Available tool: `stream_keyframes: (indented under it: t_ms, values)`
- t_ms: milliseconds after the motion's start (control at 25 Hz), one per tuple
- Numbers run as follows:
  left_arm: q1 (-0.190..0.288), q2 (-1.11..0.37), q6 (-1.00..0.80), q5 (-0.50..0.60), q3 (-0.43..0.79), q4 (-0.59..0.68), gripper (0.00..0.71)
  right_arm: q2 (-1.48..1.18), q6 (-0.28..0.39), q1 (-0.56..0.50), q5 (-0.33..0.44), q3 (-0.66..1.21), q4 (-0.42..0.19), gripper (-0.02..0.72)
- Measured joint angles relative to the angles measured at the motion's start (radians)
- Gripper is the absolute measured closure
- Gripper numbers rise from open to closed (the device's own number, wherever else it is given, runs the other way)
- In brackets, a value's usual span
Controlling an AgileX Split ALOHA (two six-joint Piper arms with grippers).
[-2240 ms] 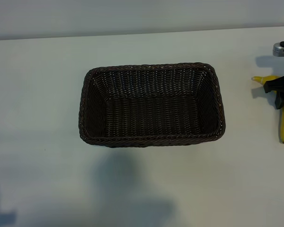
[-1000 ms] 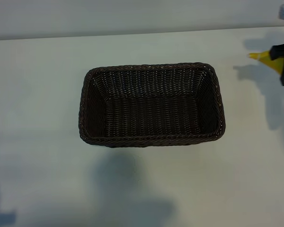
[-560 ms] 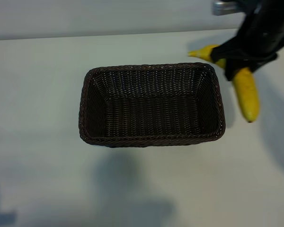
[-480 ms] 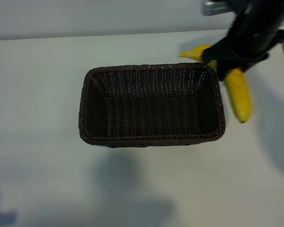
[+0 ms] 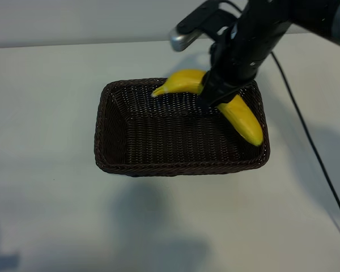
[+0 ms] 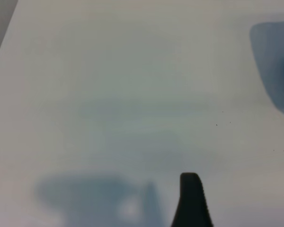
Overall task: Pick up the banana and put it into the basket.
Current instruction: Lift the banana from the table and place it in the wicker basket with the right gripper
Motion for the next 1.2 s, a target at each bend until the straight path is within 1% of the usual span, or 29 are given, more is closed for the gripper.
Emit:
stream_keyframes:
  t_ms: [80,160,280,360,600,920,1000,1040,1200]
  values:
    - [0.0,0.0,0.0,0.0,0.0,0.0,0.171,0.005,-0.062,0.018,-0.048,0.0,-0.001,0.276]
    - [0.0,0.0,0.0,0.0,0.0,0.0,0.171,0.016,-0.1,0.038,-0.099,0.0,-0.003,0.276]
    - [0.0,0.0,0.0,0.0,0.0,0.0,0.171,0.048,-0.118,0.057,-0.154,0.0,-0.003,0.276]
    - [0.0,0.0,0.0,0.0,0.0,0.0,0.171,0.075,-0.121,0.058,-0.165,0.0,-0.004,0.276]
    - [0.0,0.0,-0.001,0.0,0.0,0.0,0.171,0.142,-0.11,0.058,-0.17,0.0,-0.025,0.276]
    - [0.0,0.0,-0.001,0.0,0.0,0.0,0.171,0.146,-0.106,0.058,-0.168,0.0,-0.026,0.276]
    - [0.0,0.0,-0.001,0.0,0.0,0.0,0.171,0.146,-0.104,0.058,-0.16,0.0,-0.025,0.255]
    - [0.0,0.0,-0.001,0.0,0.0,0.0,0.171,0.146,-0.098,0.058,-0.153,0.0,-0.025,0.232]
    - [0.0,0.0,-0.001,0.0,0.0,0.0,0.171,0.146,-0.033,0.058,-0.128,0.0,-0.024,0.125]
